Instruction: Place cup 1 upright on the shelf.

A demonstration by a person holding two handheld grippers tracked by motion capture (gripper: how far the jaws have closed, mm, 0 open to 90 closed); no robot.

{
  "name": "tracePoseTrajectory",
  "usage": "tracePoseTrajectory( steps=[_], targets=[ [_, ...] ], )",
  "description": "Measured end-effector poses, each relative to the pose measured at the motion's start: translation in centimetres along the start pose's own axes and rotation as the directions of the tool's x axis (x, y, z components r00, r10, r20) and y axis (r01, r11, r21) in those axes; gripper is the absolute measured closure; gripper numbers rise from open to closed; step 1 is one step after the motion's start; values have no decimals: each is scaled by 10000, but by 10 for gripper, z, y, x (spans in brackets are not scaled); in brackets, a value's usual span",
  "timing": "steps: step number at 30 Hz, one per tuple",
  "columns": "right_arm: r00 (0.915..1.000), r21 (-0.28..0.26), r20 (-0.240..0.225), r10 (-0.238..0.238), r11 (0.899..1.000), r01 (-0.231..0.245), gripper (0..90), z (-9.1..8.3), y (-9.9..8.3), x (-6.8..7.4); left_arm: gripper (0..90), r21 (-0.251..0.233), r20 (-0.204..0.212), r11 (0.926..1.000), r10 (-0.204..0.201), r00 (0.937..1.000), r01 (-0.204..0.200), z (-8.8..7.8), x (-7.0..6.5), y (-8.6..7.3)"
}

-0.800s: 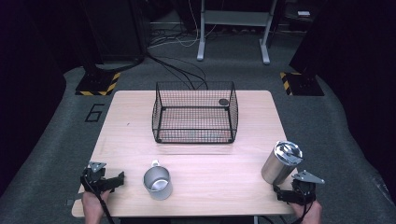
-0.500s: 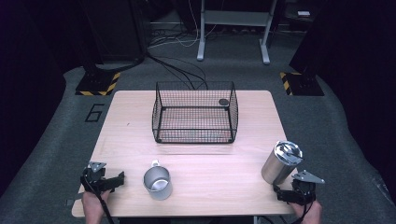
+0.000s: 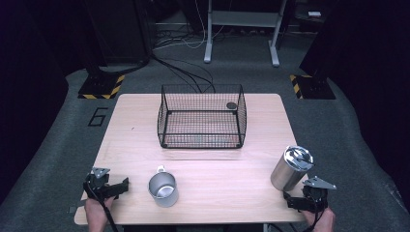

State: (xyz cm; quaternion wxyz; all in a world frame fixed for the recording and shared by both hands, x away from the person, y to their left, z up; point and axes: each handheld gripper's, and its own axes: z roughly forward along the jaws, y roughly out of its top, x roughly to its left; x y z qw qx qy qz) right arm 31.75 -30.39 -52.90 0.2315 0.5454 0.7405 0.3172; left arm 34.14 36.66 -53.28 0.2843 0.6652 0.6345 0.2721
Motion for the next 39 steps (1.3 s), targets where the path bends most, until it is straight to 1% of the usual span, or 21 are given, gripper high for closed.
tracePoseTrajectory(
  steps=[2, 3, 4, 5, 6, 7, 10, 13, 14, 15, 16, 19, 21, 22, 26, 27, 29, 31, 35, 38, 39],
  targets=[
    [10000, -44, 5, 3, 10000, -3, 0, 0, 0, 0, 5, 1, 0, 10000, 0, 10000, 0, 0, 0, 0],
    [9998, -19, -95, 172, 9998, -172, 0, -1, 0, -1, 5, -1, -1, 10000, 0, 10000, 0, 0, 0, 0],
    [9998, -120, -90, 173, 9998, -174, 0, -2, 0, -2, 5, 1, 2, 10000, -1, 10000, 1, 0, 0, 0],
    [9994, -119, -129, 322, 9994, -323, 0, -3, 0, -2, 5, 1, 0, 10000, 1, 10000, -1, 0, 0, 0],
    [9995, -113, -156, 263, 9996, -265, 0, -3, 0, -3, 5, -2, -2, 10000, 0, 10000, 0, 0, 0, 0],
    [9990, -67, -108, 426, 9991, -427, 0, -4, 0, -2, 5, 1, 0, 10000, 2, 10000, -2, 0, 0, 0],
    [9990, -185, -254, 355, 9992, -360, 0, -7, 0, -2, 5, 1, 1, 10000, 0, 10000, 0, 0, 0, 0],
    [9987, -369, -326, 396, 9985, -408, 0, -12, 3, 0, 5, 0, -1, 10000, 1, 10000, -1, 0, 0, 0],
    [9982, -329, -394, 441, 9984, -454, 0, -14, 3, 1, 5, -2, 0, 10000, 0, 10000, 0, 0, 0, 0],
    [9983, -423, -460, 357, 9984, -377, 0, -15, 4, 1, 5, 1, 1, 10000, 0, 10000, 0, 0, 0, 0],
    [9977, -426, -526, 436, 9980, -459, 0, -19, 6, 3, 5, 0, 0, 10000, 2, 10000, -2, 0, 0, 0],
    [9974, -580, -683, 240, 9979, -280, 0, -26, 11, 6, 5, -4, -17, 10000, 4, 10000, -4, 0, 0, 0],
    [9970, -604, -743, 237, 9978, -282, 0, -29, 12, 7, 6, 1, -19, 10000, -4, 10000, 4, 0, 0, 0],
    [9967, -712, -791, 155, 9972, -212, 0, -36, 17, 8, 7, -49, -18, 10000, 21, 10000, -21, 0, 0, 0],
    [9960, -932, -886, 122, 9954, -205, 0, -43, 22, 10, 6, -45, -21, 10000, 14, 10000, -14, 0, 0, 0],
    [9959, -1037, -892, 173, 9943, -266, 0, -50, 27, 12, 6, -43, -24, 10000, 22, 10000, -23, 0, 0, 0],
    [9955, -1083, -925, 184, 9937, -284, 0, -53, 28, 12, 6, -39, -24, 10000, 10, 10000, -10, 0, 0, 0],
    [9944, -1269, -1029, 236, 9912, -367, 0, -61, 35, 12, 5, -41, -51, 10000, 48, 10000, -48, 0, 0, 0],
    [9943, -1369, -1048, 212, 9899, -356, 0, -66, 41, 12, 5, -44, -55, 10000, 25, 10000, -25, 0, 0, 0],
    [9943, -1514, -1062, 119, 9881, -280, 0, -71, 49, 10, 5, -33, -59, 10000, 17, 10000, -17, 0, 0, 0],
    [9947, -1656, -1027, 70, 9859, -240, 0, -73, 53, 10, 5, -33, -59, 10000, 16, 10000, -16, 0, 0, 0]
  ],
)
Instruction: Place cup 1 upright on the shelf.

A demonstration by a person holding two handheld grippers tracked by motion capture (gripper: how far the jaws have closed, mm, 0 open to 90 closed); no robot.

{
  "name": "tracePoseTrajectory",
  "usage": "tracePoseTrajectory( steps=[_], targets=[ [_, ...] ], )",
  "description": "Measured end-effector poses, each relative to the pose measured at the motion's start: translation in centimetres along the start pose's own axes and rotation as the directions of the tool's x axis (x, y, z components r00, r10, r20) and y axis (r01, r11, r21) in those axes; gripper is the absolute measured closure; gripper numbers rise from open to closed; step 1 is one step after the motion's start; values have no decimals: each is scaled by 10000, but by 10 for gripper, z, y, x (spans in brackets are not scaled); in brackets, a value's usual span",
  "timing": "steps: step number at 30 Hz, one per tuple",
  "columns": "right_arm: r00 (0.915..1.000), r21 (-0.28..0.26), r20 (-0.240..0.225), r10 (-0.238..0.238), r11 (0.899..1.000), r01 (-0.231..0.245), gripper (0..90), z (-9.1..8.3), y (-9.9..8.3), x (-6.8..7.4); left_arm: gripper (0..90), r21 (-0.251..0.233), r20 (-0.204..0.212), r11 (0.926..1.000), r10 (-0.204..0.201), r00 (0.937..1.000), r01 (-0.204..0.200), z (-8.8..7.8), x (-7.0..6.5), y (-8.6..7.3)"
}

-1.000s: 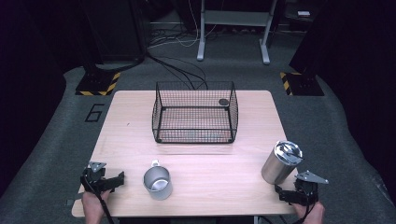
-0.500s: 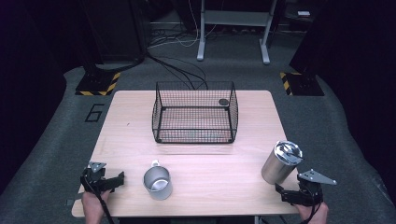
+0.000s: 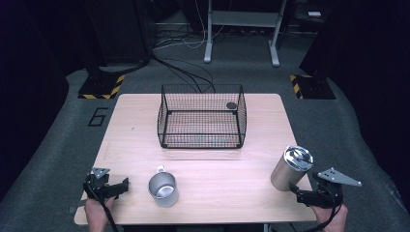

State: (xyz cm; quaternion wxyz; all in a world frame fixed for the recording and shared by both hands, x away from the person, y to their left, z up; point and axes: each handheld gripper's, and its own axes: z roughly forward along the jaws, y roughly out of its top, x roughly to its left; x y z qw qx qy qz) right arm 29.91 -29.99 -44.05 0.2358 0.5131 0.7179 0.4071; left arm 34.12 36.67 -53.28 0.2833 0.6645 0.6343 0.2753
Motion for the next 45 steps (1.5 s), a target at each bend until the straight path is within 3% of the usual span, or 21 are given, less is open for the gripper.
tracePoseTrajectory(
  steps=[13, 25, 31, 40, 45],
  targets=[
    [10000, -517, -33, -93, 9986, 91, 0, 5, 24, -1, 5, 21, -21, 10000, -24, 10000, 24, 0, 0, 0],
    [10000, -515, 75, -64, 9987, 68, 0, 18, 37, -1, 5, 26, -22, 10000, -23, 10000, 23, 0, 0, 0],
    [10000, -539, 31, -77, 9985, 78, 0, 30, 39, -1, 4, 20, -15, 10000, -37, 10000, 37, 0, 0, 0],
    [10000, -831, 90, -18, 9965, 26, 16, 33, 36, 0, 4, 29, -29, 10000, -37, 10000, 37, 0, 0, 0],
    [9982, -930, 473, -360, 9948, 403, 30, 32, 37, 4, 3, 77, 49, 10000, -20, 10000, 20, 0, 1, 1]
  ],
)
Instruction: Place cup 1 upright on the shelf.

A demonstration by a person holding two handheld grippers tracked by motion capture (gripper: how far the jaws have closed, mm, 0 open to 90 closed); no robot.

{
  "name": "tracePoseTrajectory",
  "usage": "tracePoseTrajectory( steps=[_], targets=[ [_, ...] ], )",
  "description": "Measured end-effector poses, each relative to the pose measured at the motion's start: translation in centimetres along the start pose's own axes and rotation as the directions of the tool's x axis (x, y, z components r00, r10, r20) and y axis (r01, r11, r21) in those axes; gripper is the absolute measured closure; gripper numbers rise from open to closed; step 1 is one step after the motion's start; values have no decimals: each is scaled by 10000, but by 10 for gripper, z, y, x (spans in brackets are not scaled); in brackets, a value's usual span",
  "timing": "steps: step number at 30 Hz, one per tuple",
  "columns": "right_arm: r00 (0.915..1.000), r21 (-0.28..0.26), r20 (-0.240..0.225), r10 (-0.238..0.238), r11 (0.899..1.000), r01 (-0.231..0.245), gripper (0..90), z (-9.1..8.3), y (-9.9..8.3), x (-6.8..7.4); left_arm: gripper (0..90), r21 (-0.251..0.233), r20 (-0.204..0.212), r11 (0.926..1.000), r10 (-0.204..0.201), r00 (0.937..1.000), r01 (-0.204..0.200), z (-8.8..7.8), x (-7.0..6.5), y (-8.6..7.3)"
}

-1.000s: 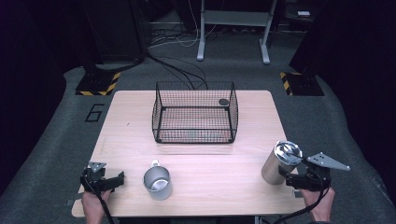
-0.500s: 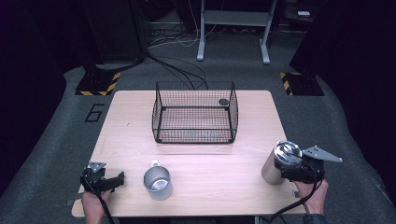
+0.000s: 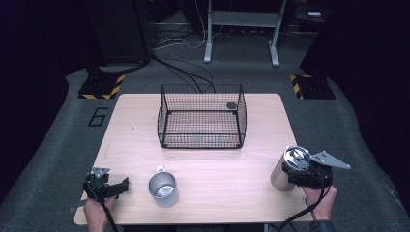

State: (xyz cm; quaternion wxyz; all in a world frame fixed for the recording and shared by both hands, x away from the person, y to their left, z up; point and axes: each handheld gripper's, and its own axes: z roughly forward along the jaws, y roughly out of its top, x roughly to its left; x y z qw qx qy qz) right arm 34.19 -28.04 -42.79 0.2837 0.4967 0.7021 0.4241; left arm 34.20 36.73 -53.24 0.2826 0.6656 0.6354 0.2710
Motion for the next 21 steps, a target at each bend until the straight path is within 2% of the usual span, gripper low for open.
tracePoseTrajectory(
  steps=[7, 9, 13, 14, 21],
  targets=[
    [9999, 33, 14, -151, 9999, 151, 33, 0, 1, 0, 0, -64, 263, 9997, 253, 9993, -251, 2, 3, 2],
    [9999, -15, 35, -169, 9999, 169, 33, 0, 1, 0, 4, -17, 523, 9985, 542, 9972, -542, 2, 4, 2],
    [9997, 54, 24, -254, 9997, 254, 34, -2, 3, 2, 3, 66, 836, 9970, 766, 9935, -774, 4, 7, 5],
    [9998, 13, -18, -214, 9998, 214, 34, -2, 4, 2, 3, -113, 820, 9969, 782, 9936, -775, 6, 6, 5],
    [9999, -157, -69, -151, 9998, 149, 34, -7, 14, 4, 5, -96, 828, 9965, 836, 9931, -831, 7, 5, 6]
  ],
)
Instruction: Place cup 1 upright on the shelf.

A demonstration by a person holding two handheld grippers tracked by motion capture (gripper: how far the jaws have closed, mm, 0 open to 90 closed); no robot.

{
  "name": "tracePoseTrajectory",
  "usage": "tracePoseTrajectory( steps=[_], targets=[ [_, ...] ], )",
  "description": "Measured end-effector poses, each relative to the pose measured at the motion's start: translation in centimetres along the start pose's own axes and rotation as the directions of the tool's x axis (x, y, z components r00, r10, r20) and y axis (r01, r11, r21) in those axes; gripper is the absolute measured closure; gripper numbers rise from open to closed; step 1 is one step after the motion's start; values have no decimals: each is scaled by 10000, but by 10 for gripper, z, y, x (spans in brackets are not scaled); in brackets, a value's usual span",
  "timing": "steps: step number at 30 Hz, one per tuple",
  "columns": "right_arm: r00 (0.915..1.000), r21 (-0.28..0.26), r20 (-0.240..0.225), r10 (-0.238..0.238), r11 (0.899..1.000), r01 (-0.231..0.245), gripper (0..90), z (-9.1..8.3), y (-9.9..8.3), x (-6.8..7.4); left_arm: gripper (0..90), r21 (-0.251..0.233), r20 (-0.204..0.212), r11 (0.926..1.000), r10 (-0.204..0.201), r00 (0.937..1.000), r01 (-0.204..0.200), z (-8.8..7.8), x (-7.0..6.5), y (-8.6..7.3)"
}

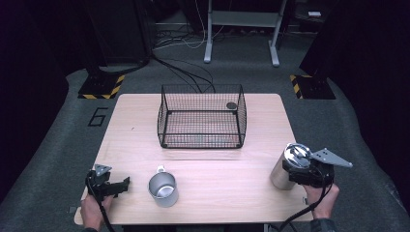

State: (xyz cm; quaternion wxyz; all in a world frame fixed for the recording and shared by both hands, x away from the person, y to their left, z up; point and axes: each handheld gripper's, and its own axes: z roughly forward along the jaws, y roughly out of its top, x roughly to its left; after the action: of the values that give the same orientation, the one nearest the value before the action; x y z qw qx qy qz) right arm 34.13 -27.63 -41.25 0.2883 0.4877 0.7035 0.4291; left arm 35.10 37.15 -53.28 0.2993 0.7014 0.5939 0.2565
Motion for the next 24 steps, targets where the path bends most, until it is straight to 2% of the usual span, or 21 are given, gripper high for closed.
tracePoseTrajectory(
  steps=[4, 8, 12, 16, 19, 23, 24],
  targets=[
    [10000, 90, -81, 21, 10000, -21, 34, 3, 5, 4, 5, -28, 78, 10000, 92, 9999, -92, 2, -1, 1],
    [9997, 204, -177, -152, 9997, 155, 34, 7, 10, 11, 5, -16, 164, 9998, 189, 9997, -189, 4, -2, 4],
    [9992, 140, -370, -135, 9998, 140, 34, 8, 14, 14, 5, -51, 215, 9994, 342, 9992, -341, 5, -4, 5],
    [9987, 56, -455, -245, 9997, 248, 35, 5, 22, 18, 5, -44, 329, 9995, 317, 9990, -315, 6, -4, 6],
    [9976, -33, -623, -299, 9996, 297, 34, 3, 29, 20, 5, 41, 374, 9988, 483, 9981, -485, 6, -4, 6],
    [9967, -50, -761, -293, 9996, 290, 35, 4, 34, 24, 5, 57, 398, 9988, 480, 9981, -483, 6, -4, 7],
    [9962, -56, -803, -325, 9995, 321, 35, 4, 36, 25, 5, 38, 417, 9993, 361, 9985, -363, 6, -5, 6]
  ],
)
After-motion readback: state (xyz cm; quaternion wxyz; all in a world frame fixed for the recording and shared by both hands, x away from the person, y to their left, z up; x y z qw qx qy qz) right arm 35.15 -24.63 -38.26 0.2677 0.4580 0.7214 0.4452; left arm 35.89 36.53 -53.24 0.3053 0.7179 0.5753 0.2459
